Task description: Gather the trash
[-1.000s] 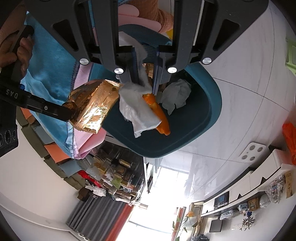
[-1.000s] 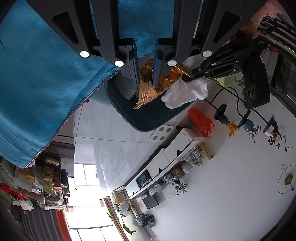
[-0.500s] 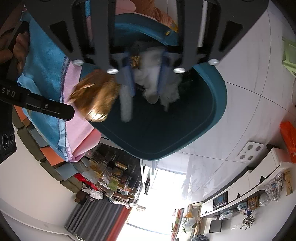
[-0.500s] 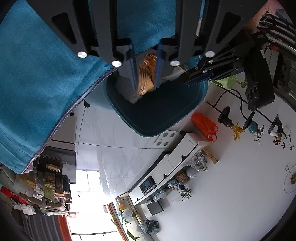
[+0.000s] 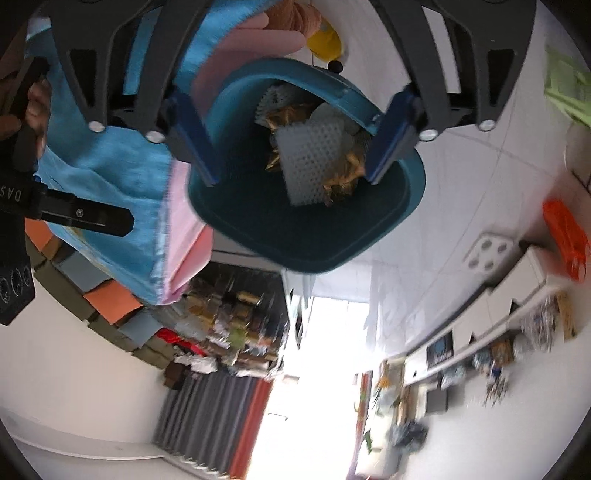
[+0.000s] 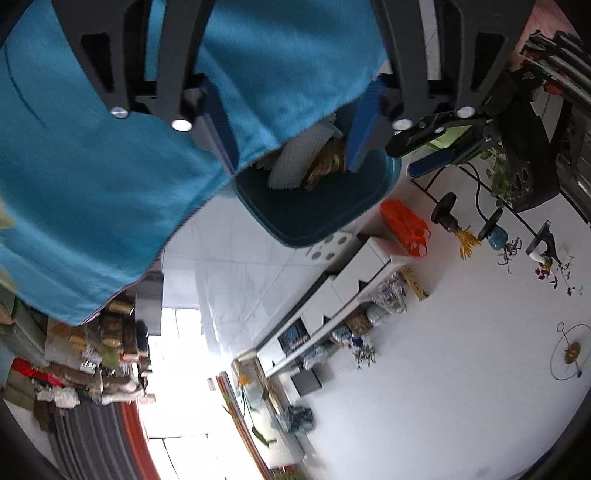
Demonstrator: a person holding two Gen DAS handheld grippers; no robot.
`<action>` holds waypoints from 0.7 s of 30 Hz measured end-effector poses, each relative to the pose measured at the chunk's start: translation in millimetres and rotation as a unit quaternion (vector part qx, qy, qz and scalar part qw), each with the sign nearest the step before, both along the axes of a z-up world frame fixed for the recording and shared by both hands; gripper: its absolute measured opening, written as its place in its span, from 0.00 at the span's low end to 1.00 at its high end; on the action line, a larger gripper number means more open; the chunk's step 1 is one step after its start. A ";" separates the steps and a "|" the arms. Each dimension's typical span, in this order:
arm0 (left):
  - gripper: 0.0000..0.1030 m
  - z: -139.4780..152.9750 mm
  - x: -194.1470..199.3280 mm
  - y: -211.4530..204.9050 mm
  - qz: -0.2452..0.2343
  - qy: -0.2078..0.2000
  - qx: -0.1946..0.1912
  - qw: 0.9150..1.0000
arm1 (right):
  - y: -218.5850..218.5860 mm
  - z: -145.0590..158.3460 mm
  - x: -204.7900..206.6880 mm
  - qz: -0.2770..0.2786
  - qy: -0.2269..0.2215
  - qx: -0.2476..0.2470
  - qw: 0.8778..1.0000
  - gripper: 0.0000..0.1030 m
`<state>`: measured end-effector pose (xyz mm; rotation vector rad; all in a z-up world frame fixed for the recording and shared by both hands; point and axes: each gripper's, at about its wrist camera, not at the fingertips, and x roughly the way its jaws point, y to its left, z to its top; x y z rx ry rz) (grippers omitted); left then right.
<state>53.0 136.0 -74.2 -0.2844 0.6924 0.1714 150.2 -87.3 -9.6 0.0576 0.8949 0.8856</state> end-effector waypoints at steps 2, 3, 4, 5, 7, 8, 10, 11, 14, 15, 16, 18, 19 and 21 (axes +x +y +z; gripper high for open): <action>0.95 8.9 -12.1 -11.3 -0.010 -0.019 0.009 1.000 | -15.0 4.6 -8.5 -0.008 -0.016 0.007 1.000 0.70; 0.95 13.6 -16.9 -18.3 -0.015 -0.028 0.013 0.999 | -25.0 7.6 -14.7 -0.014 -0.026 0.010 1.000 0.72; 0.95 17.1 -20.4 -24.2 -0.020 -0.034 0.015 0.999 | -34.4 10.1 -20.2 -0.020 -0.037 0.011 0.999 0.77; 0.95 21.4 -24.3 -32.0 -0.028 -0.042 0.016 0.999 | -43.7 13.2 -25.5 -0.027 -0.048 0.010 0.998 0.80; 0.95 28.5 -31.5 -48.6 -0.038 -0.057 0.021 0.997 | -59.9 16.3 -34.1 -0.042 -0.065 0.010 0.997 0.85; 0.95 31.4 -33.5 -55.0 -0.043 -0.063 0.022 0.997 | -69.9 18.2 -39.0 -0.052 -0.074 0.010 0.996 0.87; 0.95 36.3 -37.3 -72.0 -0.054 -0.074 0.027 0.995 | -93.1 21.9 -53.0 -0.075 -0.098 0.009 0.992 0.90; 0.95 38.7 -38.3 -82.4 -0.061 -0.081 0.027 0.995 | -101.8 23.9 -61.1 -0.087 -0.111 0.006 0.990 0.93; 0.95 42.8 -38.3 -113.0 -0.079 -0.094 0.029 0.992 | -137.1 28.2 -82.4 -0.129 -0.148 -0.003 0.981 0.93; 0.95 44.2 -37.5 -125.0 -0.085 -0.098 0.032 0.991 | -150.5 29.0 -89.6 -0.146 -0.156 -0.005 0.977 0.93; 0.95 45.5 -36.4 -136.8 -0.091 -0.104 0.039 0.990 | -159.5 29.4 -94.2 -0.157 -0.160 -0.005 0.974 0.93; 0.95 47.9 -34.6 -156.5 -0.099 -0.115 0.049 0.987 | -181.0 30.1 -104.5 -0.187 -0.171 -0.011 0.967 0.93; 0.95 49.3 -32.2 -165.1 -0.101 -0.119 0.052 0.986 | -193.0 30.3 -110.7 -0.206 -0.181 -0.016 0.962 0.93; 0.95 52.3 -28.6 -184.5 -0.114 -0.130 0.059 0.983 | -210.8 31.2 -121.8 -0.234 -0.198 -0.021 0.952 0.93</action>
